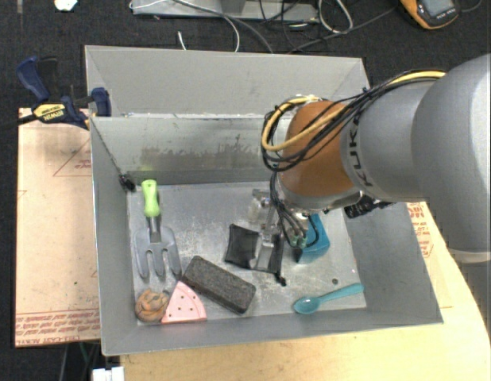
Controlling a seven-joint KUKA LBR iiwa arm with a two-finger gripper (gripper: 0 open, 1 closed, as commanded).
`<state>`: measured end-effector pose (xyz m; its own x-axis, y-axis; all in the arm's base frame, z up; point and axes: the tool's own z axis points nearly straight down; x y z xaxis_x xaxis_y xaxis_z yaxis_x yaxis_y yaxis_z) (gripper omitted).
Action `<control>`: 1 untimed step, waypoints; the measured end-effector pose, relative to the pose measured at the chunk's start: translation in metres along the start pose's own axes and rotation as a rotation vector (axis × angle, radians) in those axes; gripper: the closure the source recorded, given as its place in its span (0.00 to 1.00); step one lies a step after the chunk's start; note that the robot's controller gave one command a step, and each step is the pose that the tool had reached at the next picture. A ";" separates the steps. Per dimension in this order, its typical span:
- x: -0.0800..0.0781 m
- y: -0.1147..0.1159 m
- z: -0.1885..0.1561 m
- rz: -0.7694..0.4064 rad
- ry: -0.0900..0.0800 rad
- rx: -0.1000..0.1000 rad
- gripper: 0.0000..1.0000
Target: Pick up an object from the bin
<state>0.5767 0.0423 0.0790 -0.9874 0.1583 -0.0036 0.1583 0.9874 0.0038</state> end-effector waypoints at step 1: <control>-0.005 -0.008 0.008 0.229 -0.006 -0.003 0.00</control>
Offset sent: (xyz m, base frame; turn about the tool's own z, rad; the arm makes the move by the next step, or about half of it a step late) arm 0.0000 -0.0025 -0.0079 0.0196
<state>0.5804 0.0339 0.0705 -0.9256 0.3784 -0.0086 0.3783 0.9256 0.0081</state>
